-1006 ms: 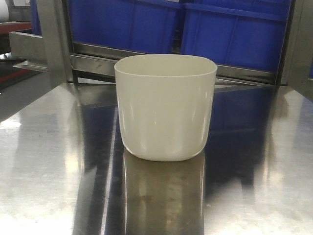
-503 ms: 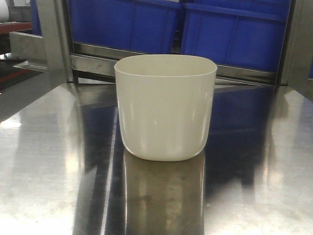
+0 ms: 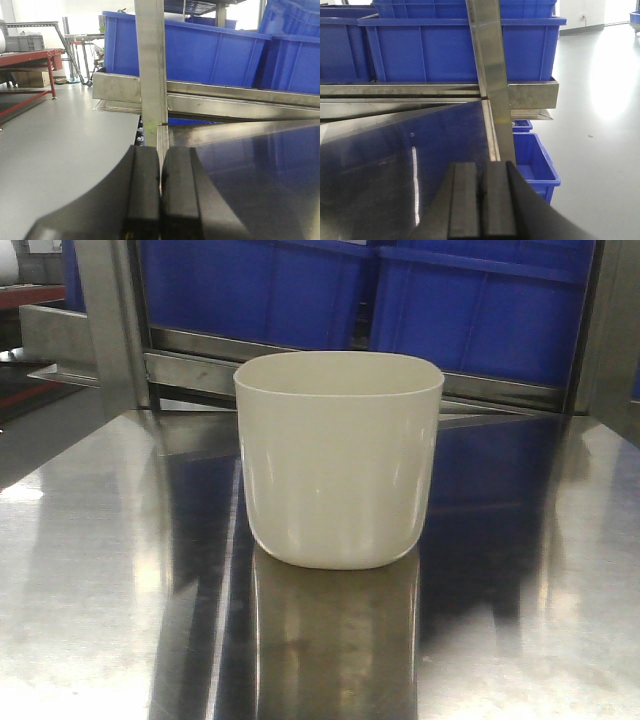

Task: Move white bin to right shelf second layer

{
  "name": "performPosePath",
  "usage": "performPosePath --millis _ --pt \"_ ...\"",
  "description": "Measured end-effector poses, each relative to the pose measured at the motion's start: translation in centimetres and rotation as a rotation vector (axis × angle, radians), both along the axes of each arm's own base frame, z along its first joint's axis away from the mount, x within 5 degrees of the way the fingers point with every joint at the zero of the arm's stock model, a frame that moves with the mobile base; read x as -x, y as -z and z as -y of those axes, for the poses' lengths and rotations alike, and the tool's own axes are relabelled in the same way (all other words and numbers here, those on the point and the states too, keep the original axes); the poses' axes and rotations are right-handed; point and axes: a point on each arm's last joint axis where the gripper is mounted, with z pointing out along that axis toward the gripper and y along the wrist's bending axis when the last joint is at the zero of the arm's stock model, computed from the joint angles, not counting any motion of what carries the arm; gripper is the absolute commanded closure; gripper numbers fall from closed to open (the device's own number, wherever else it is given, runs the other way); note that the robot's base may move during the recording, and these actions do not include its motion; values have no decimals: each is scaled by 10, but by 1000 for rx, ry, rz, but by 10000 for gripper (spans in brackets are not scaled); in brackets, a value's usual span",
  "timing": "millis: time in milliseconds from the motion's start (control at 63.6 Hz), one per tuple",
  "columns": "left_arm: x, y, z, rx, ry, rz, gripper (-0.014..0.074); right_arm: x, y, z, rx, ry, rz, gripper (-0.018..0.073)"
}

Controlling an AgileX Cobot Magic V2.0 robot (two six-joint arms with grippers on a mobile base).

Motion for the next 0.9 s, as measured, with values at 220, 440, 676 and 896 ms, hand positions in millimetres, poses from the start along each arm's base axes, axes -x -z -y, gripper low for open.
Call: performPosePath --millis 220,440,676,896 --pt "0 0 0 0 0 0 512 0 -1 0 -25 -1 9 504" --pt "0 0 0 0 0 0 512 -12 -14 1 -46 -3 -112 504" --pt "0 0 0 0 0 0 512 -31 -39 3 -59 -5 -199 504" --pt "0 0 0 0 0 0 512 -55 -88 5 -61 -12 -222 504"
